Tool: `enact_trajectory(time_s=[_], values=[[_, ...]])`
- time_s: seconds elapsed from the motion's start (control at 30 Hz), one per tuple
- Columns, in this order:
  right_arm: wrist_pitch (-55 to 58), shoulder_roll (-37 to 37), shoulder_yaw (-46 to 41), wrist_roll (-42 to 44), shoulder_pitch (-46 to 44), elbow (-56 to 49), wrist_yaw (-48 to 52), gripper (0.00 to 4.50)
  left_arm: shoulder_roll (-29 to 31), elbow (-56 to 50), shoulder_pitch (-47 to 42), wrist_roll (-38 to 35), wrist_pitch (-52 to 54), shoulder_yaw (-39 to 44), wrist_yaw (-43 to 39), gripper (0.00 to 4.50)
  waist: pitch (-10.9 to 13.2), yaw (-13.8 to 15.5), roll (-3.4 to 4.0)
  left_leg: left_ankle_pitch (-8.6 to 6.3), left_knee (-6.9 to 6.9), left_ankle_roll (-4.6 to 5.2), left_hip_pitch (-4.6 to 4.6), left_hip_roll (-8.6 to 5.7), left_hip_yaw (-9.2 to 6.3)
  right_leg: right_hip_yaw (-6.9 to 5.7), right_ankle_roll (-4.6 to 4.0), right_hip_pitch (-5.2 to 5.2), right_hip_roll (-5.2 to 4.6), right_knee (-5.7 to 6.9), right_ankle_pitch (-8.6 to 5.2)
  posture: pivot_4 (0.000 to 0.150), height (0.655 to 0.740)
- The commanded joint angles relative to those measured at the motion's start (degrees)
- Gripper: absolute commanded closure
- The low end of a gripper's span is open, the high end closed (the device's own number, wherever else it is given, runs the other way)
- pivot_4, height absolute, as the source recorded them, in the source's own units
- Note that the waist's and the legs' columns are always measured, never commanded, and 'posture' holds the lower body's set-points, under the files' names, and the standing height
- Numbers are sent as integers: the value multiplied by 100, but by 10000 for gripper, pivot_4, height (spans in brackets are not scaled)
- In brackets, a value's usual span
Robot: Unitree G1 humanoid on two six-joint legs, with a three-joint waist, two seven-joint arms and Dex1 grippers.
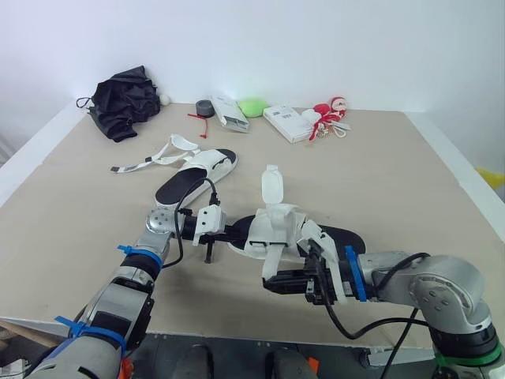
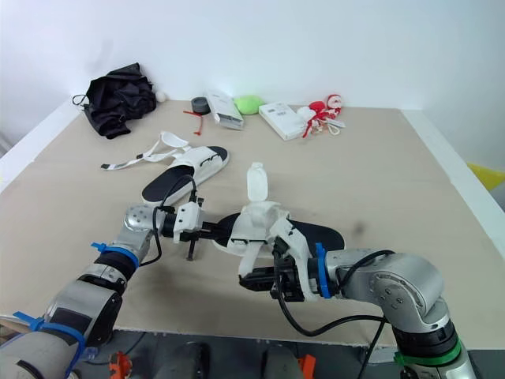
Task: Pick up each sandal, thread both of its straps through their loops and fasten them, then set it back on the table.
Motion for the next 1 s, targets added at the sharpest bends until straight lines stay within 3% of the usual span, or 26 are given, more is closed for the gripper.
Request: enact_trajectory(time_s=[0.03, 0.27, 0.43, 0.63, 1.0], values=[[-130, 140, -436, 759, -402, -123, -9, 44400, 73, 663, 337, 651, 350, -398, 53, 45000, 12, 0, 1, 0, 0, 0, 0, 0, 0, -6, 0, 1, -4, 0, 0, 1500, 7400], [-397, 388, -970, 2359, -1373, 863, -889, 44400, 62, 676, 313, 661, 344, -418, 29, 45000, 67, 9, 36, -2, -9, -3, -9, 9, -13, -137, 16, 19, -81, -55, 32, 1500, 7400], [-424, 639, -1003, 2255, -1767, 2165, -2127, 44400, 82, 668, 325, 662, 340, -406, 24, 45000, 67, 24, 33, 0, -30, 0, -8, 4, -4, -171, 10, 21, -81, -75, 69, 1500, 7400], [-412, 767, -884, 1880, -1681, 2764, -2746, 44400, 99, 663, 343, 668, 334, -401, 22, 45000, 64, 29, 36, 8, -30, 14, -10, 4, 5, -191, 12, 29, -81, -75, 71, 1500, 7400], [-428, 964, -1230, 1752, -1727, 3642, -3064, 44400, 76, 665, 344, 677, 332, -421, 22, 45000, 65, 29, 37, 10, -30, 16, -11, 7, 8, -210, 11, 34, -78, -75, 72, 1500, 7400]])
